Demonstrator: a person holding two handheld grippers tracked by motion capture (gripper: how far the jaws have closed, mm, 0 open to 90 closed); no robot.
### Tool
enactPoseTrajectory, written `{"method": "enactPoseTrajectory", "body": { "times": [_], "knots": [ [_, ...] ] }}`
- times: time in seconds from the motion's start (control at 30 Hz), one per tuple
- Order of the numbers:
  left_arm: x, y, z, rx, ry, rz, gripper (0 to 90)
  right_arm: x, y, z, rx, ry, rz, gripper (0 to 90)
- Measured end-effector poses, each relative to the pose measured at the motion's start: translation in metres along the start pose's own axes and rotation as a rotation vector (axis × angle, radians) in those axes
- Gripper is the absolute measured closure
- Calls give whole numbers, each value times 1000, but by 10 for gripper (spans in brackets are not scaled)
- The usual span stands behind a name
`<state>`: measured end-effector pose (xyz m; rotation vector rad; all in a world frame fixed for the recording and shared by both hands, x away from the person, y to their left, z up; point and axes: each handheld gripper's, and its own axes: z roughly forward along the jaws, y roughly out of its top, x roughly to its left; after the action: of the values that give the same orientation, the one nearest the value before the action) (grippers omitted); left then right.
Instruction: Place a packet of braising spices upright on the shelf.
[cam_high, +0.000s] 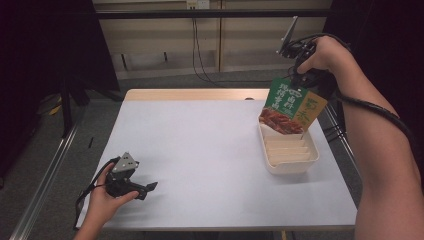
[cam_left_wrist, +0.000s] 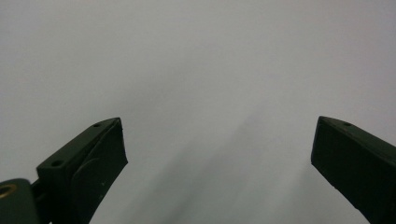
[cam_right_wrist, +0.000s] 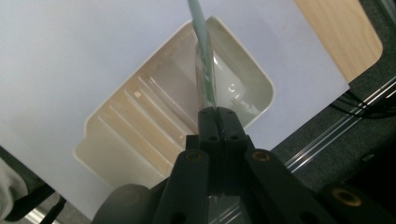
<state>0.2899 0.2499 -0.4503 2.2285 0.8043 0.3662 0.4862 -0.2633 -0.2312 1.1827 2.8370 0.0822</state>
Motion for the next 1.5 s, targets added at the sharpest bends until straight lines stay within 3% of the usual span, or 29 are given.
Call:
{"method": "enactPoseTrajectory", "body": {
  "times": [0.17,0.5,1.0,1.07,1.2,1.33,1.5],
  "knots": [
    [-1,0,1,7,1,0,31,3,5,0,-7,-11,-12,899],
    [0,0,-2,-4,-2,-4,32,5,5,-6,-29,-34,36,814],
    [-2,2,-1,-4,8,3,33,5,1,-11,-71,-25,55,698],
    [-2,2,-1,-5,11,5,33,6,0,-12,-77,-10,84,658],
    [-2,2,-1,-11,-3,-4,33,6,-1,-15,-91,-20,84,610],
    [-2,2,-2,0,7,4,33,8,0,-18,-98,-17,108,499],
    [-2,2,-2,-6,-3,7,33,11,1,-20,-97,-20,102,402]
  ]
}}
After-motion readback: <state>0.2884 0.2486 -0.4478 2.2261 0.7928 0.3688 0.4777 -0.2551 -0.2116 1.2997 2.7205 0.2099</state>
